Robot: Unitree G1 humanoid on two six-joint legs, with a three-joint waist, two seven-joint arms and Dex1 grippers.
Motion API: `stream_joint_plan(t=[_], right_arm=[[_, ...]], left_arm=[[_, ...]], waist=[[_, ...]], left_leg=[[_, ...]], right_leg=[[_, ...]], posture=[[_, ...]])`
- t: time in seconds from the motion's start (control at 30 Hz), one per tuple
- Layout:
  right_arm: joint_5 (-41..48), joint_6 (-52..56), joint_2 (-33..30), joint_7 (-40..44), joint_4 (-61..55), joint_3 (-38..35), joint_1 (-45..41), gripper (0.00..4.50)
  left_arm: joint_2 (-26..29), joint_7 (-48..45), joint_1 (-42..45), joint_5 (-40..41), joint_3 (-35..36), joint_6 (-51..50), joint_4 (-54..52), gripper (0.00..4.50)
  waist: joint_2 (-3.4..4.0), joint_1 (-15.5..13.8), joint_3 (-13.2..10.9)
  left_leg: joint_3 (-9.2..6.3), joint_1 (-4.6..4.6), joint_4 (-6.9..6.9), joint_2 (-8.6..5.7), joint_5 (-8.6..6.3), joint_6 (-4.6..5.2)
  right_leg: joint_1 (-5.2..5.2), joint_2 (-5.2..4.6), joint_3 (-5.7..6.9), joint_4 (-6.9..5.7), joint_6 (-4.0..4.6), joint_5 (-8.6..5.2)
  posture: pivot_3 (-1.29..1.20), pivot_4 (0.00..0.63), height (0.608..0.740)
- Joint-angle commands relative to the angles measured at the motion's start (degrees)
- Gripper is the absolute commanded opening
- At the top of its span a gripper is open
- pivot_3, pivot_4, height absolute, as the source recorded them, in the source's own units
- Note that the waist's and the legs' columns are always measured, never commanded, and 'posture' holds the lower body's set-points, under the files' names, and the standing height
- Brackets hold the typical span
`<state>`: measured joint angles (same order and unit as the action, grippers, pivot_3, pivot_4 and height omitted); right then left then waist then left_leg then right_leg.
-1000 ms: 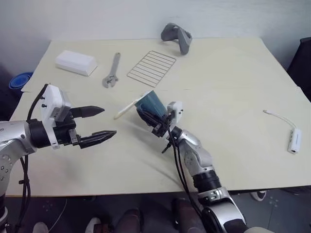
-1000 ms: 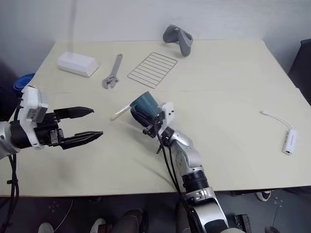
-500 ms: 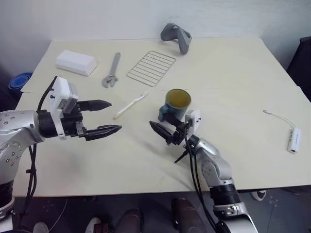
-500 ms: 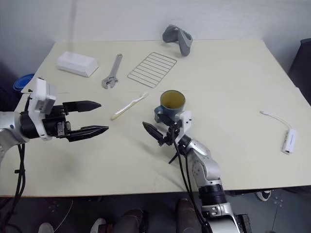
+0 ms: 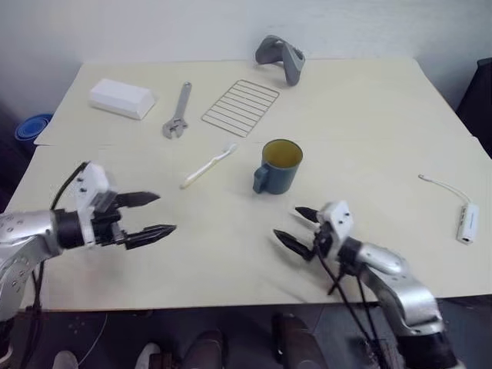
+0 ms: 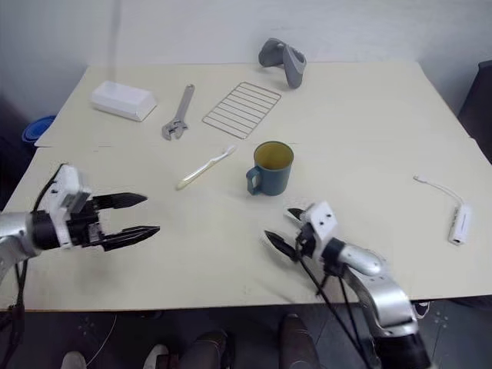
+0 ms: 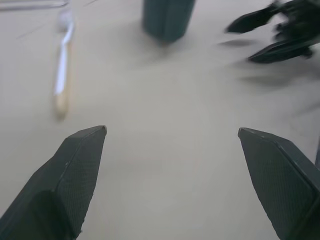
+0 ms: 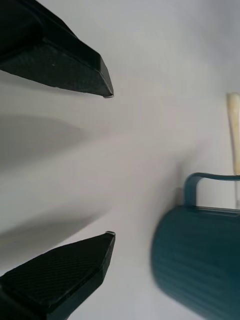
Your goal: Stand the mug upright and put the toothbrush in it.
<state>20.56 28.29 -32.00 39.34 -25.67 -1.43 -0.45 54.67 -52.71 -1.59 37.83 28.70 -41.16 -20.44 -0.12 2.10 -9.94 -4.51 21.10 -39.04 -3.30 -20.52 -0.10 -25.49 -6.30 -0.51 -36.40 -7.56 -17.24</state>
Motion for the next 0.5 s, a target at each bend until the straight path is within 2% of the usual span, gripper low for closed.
stream_joint_plan(t=[0.03, 0.13, 0.23, 0.3, 0.4, 0.5], right_arm=[[9.8, 6.1, -6.2, 3.0, -7.7, -13.5, 1.1, 4.48], [19.7, 11.9, -10.4, 3.6, -10.1, -23.3, 0.0, 4.48], [22.9, 13.8, -13.1, 4.3, -11.5, -25.9, 0.6, 4.48], [24.8, 14.6, -13.5, 3.9, -11.9, -26.6, 0.8, 4.48], [24.7, 14.4, -13.9, 2.9, -12.3, -26.5, 1.0, 4.48], [25.5, 14.8, -13.5, 1.5, -13.5, -26.6, 1.5, 4.48]], left_arm=[[-0.7, -0.4, -4.7, -0.8, 10.0, 1.1, 4.1, 4.5], [-0.7, -2.5, -9.3, -1.8, 14.3, 2.7, 7.7, 4.5], [-0.1, -4.9, -11.8, -2.3, 15.6, 4.4, 8.9, 4.5], [0.3, -4.8, -9.8, -2.4, 14.2, 5.2, 10.3, 4.5], [0.9, -3.0, -0.9, -2.4, 7.7, 5.1, 12.8, 4.5], [0.7, -1.9, 15.1, -3.9, -4.8, 0.6, 19.0, 4.5]], waist=[[-0.04, -0.6, 0.0], [-0.03, -1.1, 0.0], [-0.1, -1.6, 0.0], [-0.11, -2.1, 0.0], [-0.09, -3.3, 0.0], [-0.13, -4.0, 0.1]], left_leg=[[0.02, -0.04, -0.01, 0.0, 0.0, 0.02], [0.02, -0.15, -0.04, -0.02, 0.02, 0.09], [-0.03, -0.23, 0.03, 0.09, -0.03, 0.08], [-0.09, -0.34, 0.08, 0.14, -0.06, 0.07], [-0.24, -0.58, 0.06, 0.04, -0.11, 0.15], [-0.39, -0.65, 0.02, -0.12, -0.11, 0.21]], right_leg=[[0.06, 0.03, 0.0, 0.08, 0.0, 0.0], [0.21, -0.04, 0.0, 0.11, 0.0, 0.04], [0.35, -0.14, 0.06, 0.32, 0.01, 0.04], [0.53, -0.13, 0.11, 0.44, 0.02, 0.05], [1.0, -0.21, 0.14, 0.63, 0.02, 0.05], [1.17, -0.16, 0.18, 0.66, 0.0, 0.06]], posture=[[0.0, 0.15, 0.74], [0.0, 0.15, 0.74], [0.0, 0.15, 0.74], [0.0, 0.15, 0.74], [0.0, 0.15, 0.74], [0.0, 0.15, 0.74]])
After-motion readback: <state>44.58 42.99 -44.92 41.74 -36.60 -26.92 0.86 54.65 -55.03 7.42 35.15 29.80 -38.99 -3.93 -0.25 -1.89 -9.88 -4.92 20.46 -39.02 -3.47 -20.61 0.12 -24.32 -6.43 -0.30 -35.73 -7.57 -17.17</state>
